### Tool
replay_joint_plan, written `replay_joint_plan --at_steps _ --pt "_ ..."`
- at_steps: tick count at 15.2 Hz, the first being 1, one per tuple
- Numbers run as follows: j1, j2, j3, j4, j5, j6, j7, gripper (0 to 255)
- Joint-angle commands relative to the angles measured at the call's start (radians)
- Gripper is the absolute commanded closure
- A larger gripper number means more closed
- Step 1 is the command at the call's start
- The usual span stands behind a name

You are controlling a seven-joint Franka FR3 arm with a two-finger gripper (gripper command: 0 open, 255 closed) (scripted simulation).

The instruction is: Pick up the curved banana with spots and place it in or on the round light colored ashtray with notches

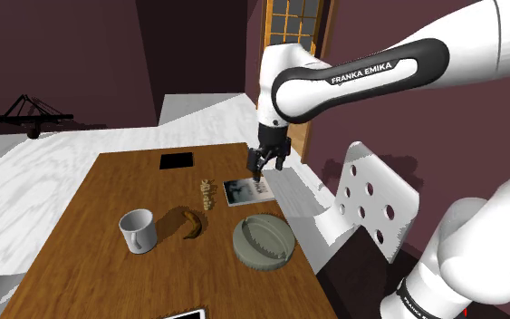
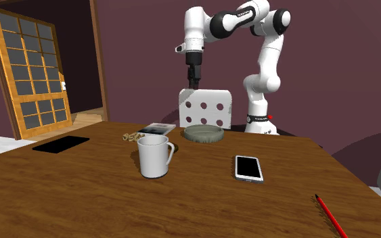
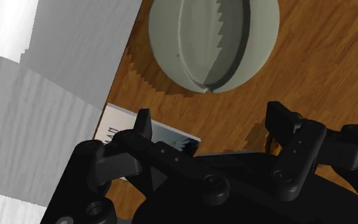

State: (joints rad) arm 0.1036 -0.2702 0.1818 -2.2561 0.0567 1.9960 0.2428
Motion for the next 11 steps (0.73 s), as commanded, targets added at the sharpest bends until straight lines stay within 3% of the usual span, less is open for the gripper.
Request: replay_joint_plan --at_steps 1,11 --pt "0.005 0.08 0.021 0.04 -0.011 0.041 0.033 0" --pt "0.059 0.446 0.082 0.269 -0.119 0.167 0.202 0"
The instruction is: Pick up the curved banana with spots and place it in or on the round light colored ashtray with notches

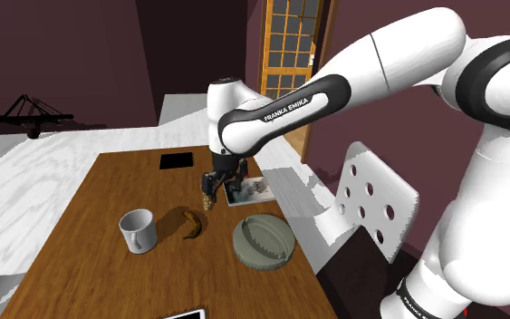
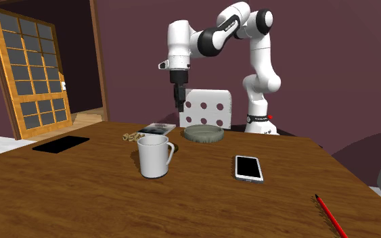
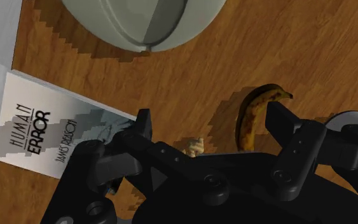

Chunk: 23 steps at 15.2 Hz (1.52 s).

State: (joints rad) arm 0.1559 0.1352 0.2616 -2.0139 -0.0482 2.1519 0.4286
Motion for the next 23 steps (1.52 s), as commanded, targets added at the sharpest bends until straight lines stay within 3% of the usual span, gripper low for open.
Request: replay_joint_plan --at_steps 1,9,17,23 --pt "0.015 0.079 0.004 0.058 -0.027 0.017 0.032 0" --pt "0.102 0.382 -0.01 0.347 -0.117 0.019 0.131 0" --pt "0.109 0.437 -0.022 0.326 -0.134 0.094 0.141 0" --pt "0.109 0.437 -0.022 0.326 -0.134 0.094 0.141 0"
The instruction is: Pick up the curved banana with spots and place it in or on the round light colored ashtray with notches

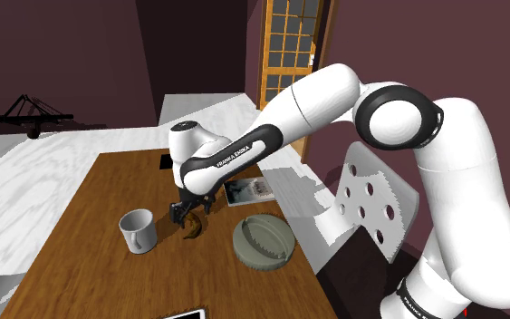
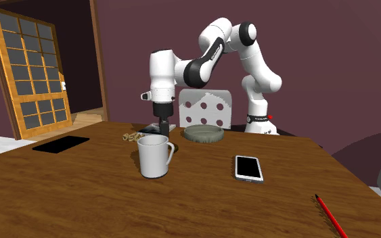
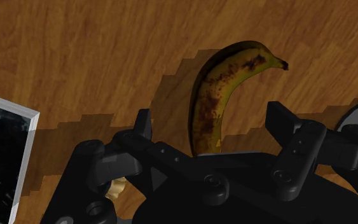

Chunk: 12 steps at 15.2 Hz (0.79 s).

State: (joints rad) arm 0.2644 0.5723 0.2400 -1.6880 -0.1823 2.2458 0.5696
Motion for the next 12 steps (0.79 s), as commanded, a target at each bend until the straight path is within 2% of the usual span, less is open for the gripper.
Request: replay_joint_plan --at_steps 1,2,12 --pt "0.0 0.0 0.0 0.0 0.0 0.0 0.0 0" --pt "0.0 0.0 0.0 0.0 0.0 0.0 0.0 255" --pt "-0.001 -0.008 0.002 0.002 0.002 -0.009 -0.002 255"
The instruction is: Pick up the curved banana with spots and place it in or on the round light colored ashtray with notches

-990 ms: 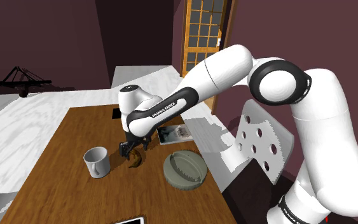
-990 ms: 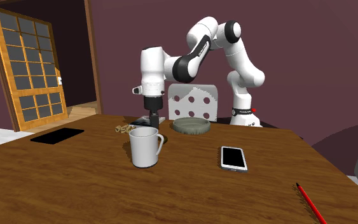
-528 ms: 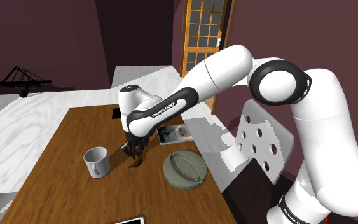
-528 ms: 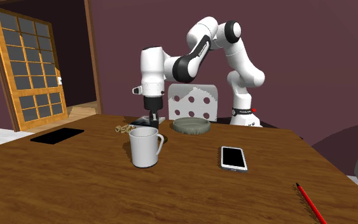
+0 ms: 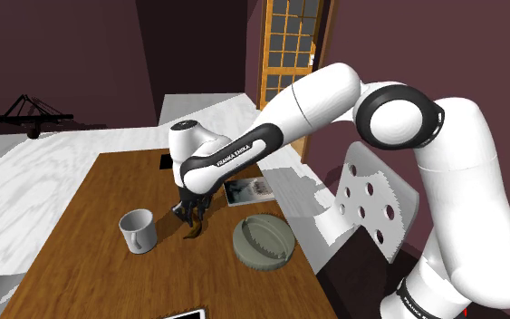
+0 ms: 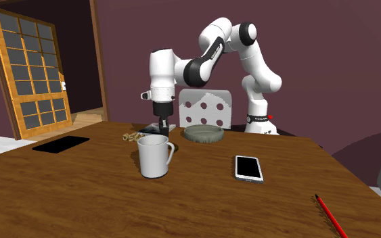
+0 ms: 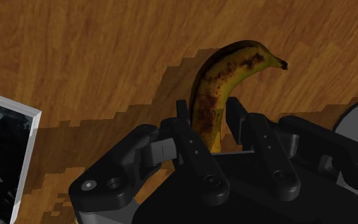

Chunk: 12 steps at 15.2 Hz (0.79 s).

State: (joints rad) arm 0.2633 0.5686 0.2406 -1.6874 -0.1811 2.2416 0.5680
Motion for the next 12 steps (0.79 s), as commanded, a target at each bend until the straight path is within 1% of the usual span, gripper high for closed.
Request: replay_joint_plan --at_steps 1,12 --pt "-0.001 -0.012 0.002 0.004 0.003 -0.015 -0.001 255" --pt "-0.009 -0.085 0.016 0.046 0.027 -0.128 -0.017 255"
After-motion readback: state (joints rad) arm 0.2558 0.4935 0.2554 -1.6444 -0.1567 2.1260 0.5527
